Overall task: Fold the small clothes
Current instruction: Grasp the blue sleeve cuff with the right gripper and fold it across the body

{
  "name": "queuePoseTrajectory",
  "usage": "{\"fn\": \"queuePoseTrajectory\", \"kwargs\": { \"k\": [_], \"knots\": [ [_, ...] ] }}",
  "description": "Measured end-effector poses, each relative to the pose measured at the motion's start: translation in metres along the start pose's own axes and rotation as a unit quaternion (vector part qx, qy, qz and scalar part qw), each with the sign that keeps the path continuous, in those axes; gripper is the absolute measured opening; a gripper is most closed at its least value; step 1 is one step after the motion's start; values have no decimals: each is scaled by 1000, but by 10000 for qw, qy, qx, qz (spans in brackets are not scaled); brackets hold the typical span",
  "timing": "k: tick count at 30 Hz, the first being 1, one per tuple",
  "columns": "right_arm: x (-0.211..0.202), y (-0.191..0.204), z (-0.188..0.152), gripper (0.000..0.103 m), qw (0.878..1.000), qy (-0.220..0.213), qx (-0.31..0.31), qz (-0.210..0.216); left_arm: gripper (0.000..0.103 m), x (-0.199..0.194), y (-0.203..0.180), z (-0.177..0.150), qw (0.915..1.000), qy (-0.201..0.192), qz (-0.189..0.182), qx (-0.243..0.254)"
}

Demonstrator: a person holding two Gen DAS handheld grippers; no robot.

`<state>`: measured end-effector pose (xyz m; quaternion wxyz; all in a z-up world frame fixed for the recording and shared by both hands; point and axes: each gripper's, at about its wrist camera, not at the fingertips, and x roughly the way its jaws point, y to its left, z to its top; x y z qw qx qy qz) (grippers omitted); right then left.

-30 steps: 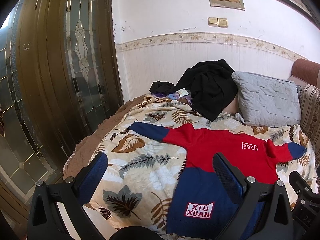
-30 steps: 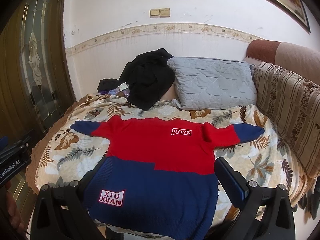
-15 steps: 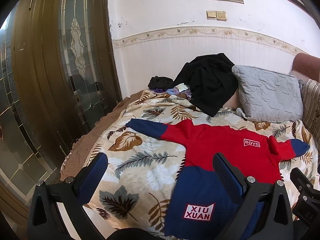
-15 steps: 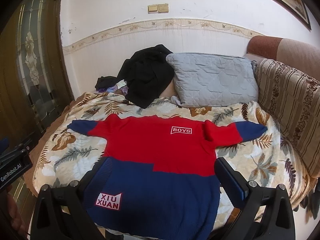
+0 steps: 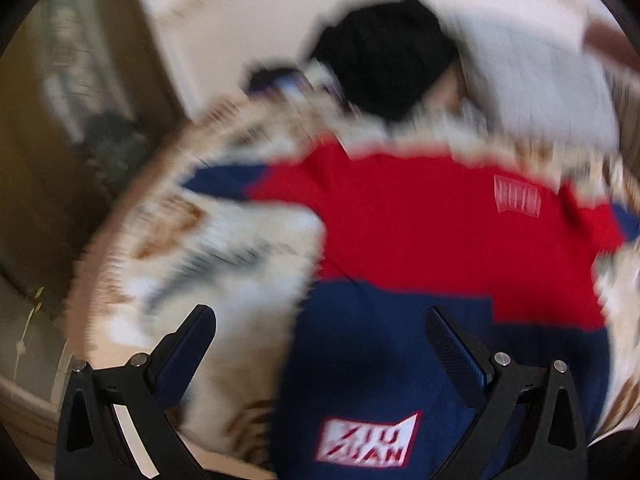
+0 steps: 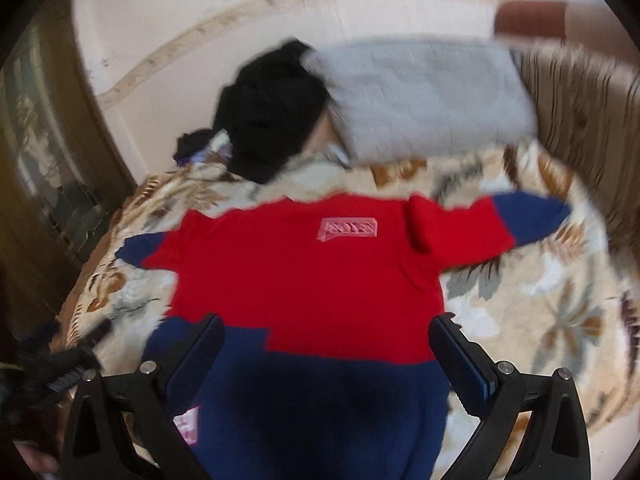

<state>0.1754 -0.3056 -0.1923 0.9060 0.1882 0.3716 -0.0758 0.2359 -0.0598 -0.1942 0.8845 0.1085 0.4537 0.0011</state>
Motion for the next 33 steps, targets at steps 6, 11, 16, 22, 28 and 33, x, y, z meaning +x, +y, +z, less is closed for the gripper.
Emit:
{"fn": "queuePoseTrajectory", "kwargs": {
  "k": [6,11,16,22,28,33],
  "knots": [
    [68,-146,34,103,9863,19,1525,-622,103,85,-46,10,9984,516,-38,219],
    [96,-246,48,100,9519,-329,2973,-662,103,103,-50,15,9981,464,-389,-68],
    [124,-303,52,86,9126,-732,4022,-13,103,106,-48,11,9977,260,-579,-240],
    [150,-315,75,28,9135,-808,3985,124,103,105,-47,13,9972,270,-670,-213],
    [123,-282,97,12,9336,-1214,3366,183,103,108,-41,26,9934,692,-919,-15],
    [95,-183,121,12,9553,-1462,2409,891,103,86,-21,46,9973,30,-656,-342]
  ]
}}
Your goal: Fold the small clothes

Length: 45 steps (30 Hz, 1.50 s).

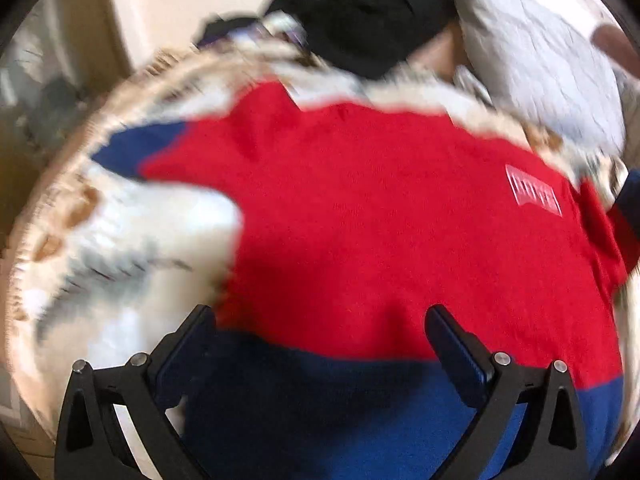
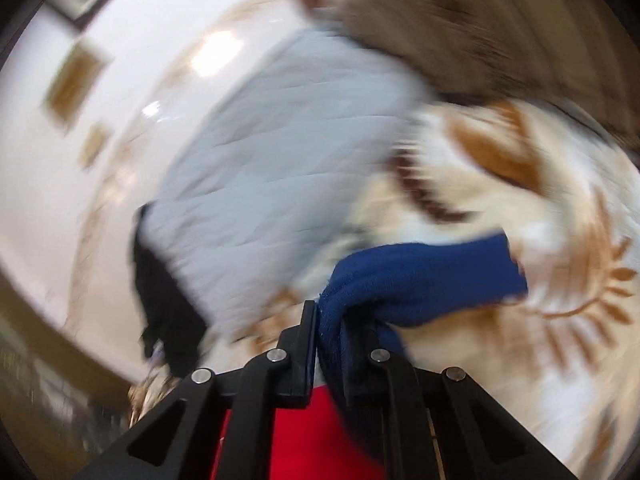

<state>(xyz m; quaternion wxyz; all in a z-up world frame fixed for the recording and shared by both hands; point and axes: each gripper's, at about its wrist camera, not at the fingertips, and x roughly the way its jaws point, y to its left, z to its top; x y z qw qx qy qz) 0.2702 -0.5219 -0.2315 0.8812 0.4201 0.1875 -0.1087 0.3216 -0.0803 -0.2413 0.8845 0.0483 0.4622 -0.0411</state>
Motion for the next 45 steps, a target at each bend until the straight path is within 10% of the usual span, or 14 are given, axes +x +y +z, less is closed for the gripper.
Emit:
{"fn": "queuePoseTrajectory", "kwargs": {
  "k": [7,17,23,26,29,34,39,45],
  "knots": [
    [56,138,-92,12,9836,1112,-846,1144,103,-13,45,20,9946,-618,698,-446],
    [79,205,-218,19,9088,3384,-1731,1723,103,-13,121,21,9836,-696,1015,-1315],
    [42,150,-167,33,9433,2813,-1357,1126,103,-19,108,32,9849,-1070,388,-1301],
    [30,103,-138,93,9718,2155,-456,840,103,-17,86,44,9869,-1167,-280,-1076],
    [42,69,-128,89,9749,2113,196,679,103,-3,67,65,9846,-1008,-997,-1021],
    [77,34,-135,36,9630,2518,833,477,102,37,32,110,9834,-646,-1462,-854],
    [98,21,-143,26,9545,2838,910,81,52,76,1,136,9901,-316,-1328,-317],
    [98,14,-138,26,9472,2975,1178,212,79,107,-20,147,9833,437,-1685,-532]
  ]
}}
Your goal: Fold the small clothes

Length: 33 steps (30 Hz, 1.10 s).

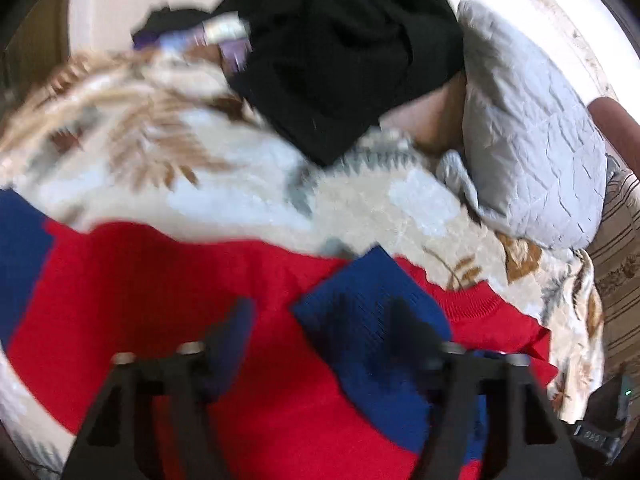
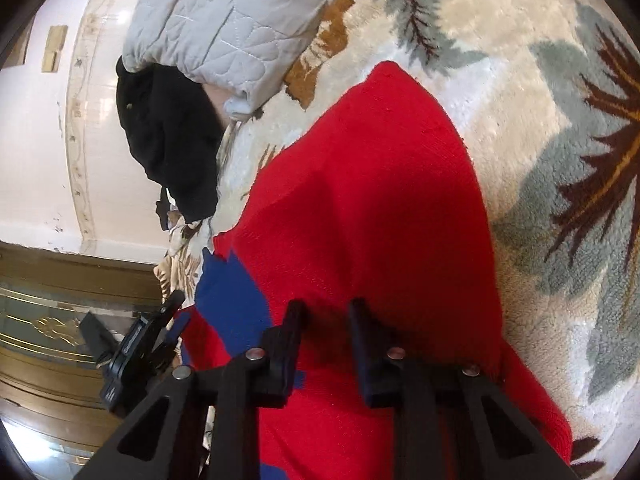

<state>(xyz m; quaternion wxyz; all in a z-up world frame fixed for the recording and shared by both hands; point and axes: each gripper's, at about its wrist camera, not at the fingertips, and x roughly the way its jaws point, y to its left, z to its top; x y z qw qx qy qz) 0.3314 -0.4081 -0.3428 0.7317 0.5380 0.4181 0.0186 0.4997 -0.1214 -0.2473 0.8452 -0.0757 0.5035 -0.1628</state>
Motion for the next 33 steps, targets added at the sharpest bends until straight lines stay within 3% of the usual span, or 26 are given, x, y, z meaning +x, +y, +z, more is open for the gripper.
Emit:
{"fn": "queuePoseTrajectory", "kwargs": {
  "k": [4,5,6,7,10,13,19,22,25,28,29,32,33],
  "knots": [
    [-1,4,-1,26,9999,58,-93,-15,79,8,1,-5,9987,73,-270,-422],
    [-1,4,-1,26,9999,69,-105,-6,68,8,1,-5,9983,43,-352,-466],
    [-3,2,-2,26,9999,78,-104,5,37,9,0,-5,9975,43,-495,-508],
    [-4,2,-2,26,9999,87,-101,13,22,11,-1,-4,9962,124,-645,-573],
    [-5,1,-2,26,9999,121,-111,25,9,13,-6,-4,9968,73,-513,-604],
    [-5,0,-2,26,9999,139,-82,37,8,-3,-8,-8,9972,-133,-548,-485],
    [-4,6,-3,26,9996,118,-221,-100,7,-79,7,-40,9969,-635,-375,-259],
    [-5,12,-7,27,9988,91,-399,-257,8,-99,24,-65,9980,-575,-93,-237],
    [-9,23,-13,30,9963,-6,-712,-488,12,-99,52,-87,9989,-151,286,-337],
    [-12,36,-22,30,9916,-230,-1114,-615,15,-118,85,-103,9974,-231,557,-384],
    [-10,38,-24,30,9912,-190,-1165,-599,22,-131,105,-104,9957,-402,633,-552],
    [10,40,-31,31,9905,202,-1199,-644,57,-154,159,-98,9844,-703,882,-1349],
    [12,41,-32,32,9903,173,-1214,-658,58,-159,177,-95,9791,-810,922,-1620]
  ]
}}
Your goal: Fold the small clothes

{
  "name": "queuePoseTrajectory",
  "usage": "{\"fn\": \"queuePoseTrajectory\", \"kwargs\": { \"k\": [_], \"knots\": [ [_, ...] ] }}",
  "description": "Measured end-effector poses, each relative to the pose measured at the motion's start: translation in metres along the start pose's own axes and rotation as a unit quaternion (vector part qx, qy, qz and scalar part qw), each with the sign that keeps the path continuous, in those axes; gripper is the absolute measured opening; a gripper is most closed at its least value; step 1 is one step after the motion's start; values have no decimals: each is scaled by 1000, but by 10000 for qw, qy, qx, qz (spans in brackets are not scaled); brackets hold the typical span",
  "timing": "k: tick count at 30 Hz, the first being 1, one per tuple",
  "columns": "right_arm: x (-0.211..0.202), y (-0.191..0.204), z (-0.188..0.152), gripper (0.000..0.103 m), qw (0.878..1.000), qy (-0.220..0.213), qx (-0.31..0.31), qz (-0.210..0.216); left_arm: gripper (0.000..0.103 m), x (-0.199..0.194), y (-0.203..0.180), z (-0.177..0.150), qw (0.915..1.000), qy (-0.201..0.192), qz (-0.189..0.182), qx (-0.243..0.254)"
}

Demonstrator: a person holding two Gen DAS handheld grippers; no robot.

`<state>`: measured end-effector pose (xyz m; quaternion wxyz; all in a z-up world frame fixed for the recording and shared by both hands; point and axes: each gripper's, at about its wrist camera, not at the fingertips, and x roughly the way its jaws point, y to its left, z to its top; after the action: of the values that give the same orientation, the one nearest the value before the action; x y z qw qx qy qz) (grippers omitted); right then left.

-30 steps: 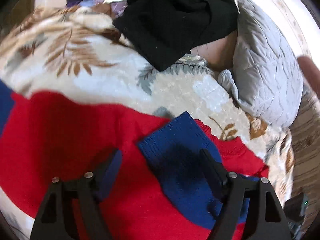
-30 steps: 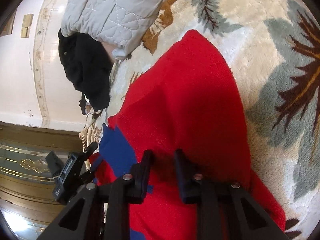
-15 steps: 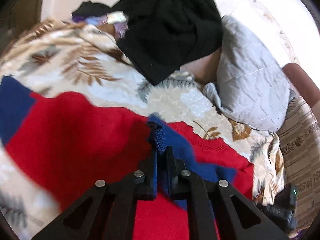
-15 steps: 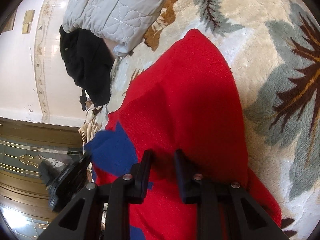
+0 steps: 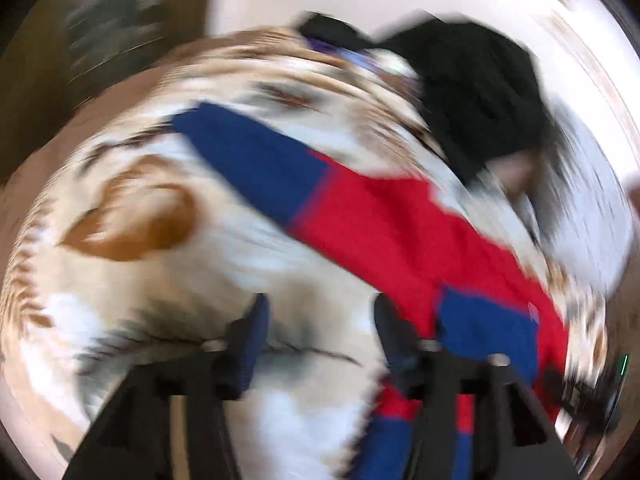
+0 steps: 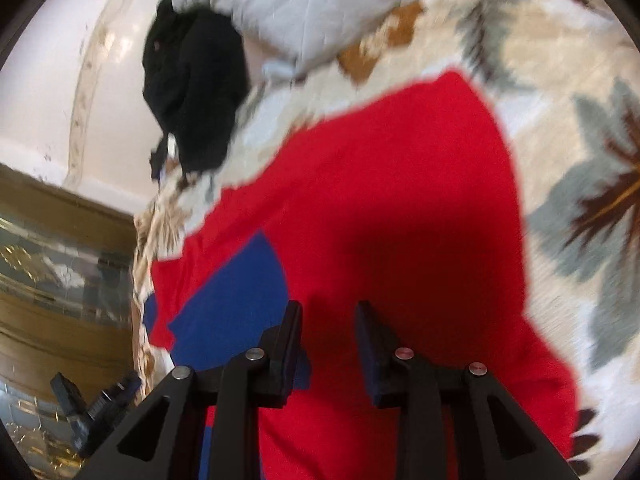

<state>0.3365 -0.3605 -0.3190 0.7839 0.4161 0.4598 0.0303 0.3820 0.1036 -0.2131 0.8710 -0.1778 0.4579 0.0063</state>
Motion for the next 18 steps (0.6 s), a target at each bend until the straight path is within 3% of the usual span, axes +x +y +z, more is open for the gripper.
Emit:
{"fn": "queuePoseTrajectory", "kwargs": {
  "k": [1,2,3,4,6,10,14,18],
  "knots": [
    [-1,3,0,34,10000,-89,-33,-12,58,1,11,6,9998,-49,18,-175],
    [-1,5,0,47,9999,-117,-64,14,58,4,26,18,9990,-71,11,-447],
    [-3,9,0,70,9997,-147,-97,154,60,10,37,26,9979,-46,-23,-653],
    [-5,12,-1,77,9994,-208,-123,258,62,15,45,32,9966,-19,-55,-825],
    [-11,20,-3,80,9985,-401,-316,213,62,31,65,50,9912,-47,-146,-1315],
    [-11,21,-3,80,9984,-414,-361,151,62,68,83,80,9827,0,-283,-1829],
    [-14,17,3,80,9980,-549,-294,145,60,98,85,91,9793,77,-377,-1988],
    [-17,18,6,80,9971,-681,-325,82,35,126,78,98,9827,222,-341,-1808]
  ]
}}
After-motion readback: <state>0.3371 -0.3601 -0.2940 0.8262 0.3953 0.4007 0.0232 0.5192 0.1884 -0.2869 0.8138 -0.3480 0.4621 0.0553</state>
